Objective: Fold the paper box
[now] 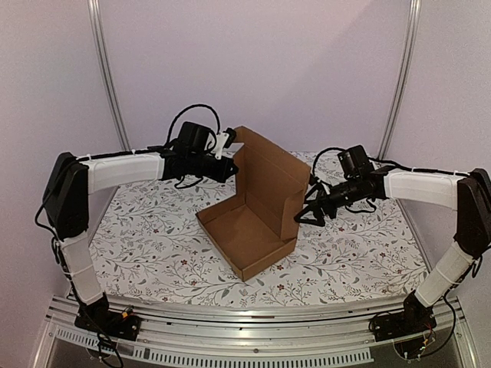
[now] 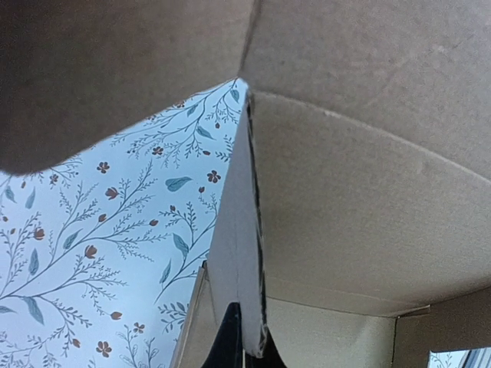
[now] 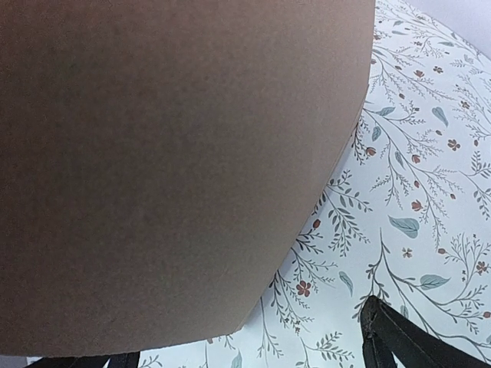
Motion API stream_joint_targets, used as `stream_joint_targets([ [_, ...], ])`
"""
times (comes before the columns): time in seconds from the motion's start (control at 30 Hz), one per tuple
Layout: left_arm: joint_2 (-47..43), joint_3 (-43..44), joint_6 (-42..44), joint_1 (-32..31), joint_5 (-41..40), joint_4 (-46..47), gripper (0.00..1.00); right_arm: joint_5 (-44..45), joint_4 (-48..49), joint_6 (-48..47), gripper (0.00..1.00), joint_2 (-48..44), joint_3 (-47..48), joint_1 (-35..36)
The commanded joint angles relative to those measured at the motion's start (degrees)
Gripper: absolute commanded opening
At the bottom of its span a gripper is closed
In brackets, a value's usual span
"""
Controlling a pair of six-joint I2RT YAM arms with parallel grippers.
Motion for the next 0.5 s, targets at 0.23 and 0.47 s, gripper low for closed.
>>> stream_joint_targets([
  [0.23,-9.9,-21.6,4.6,-1.9,4.8,20.5,0.0,2.2,-2.1,-11.0,0.99,-0.1,0.7,3.7],
  [0.47,-12.8,-31.6,3.4,-1.9,4.3,28.4,0.01,1.5,-3.8,-14.4,0.99,-0.8,0.4,4.4],
])
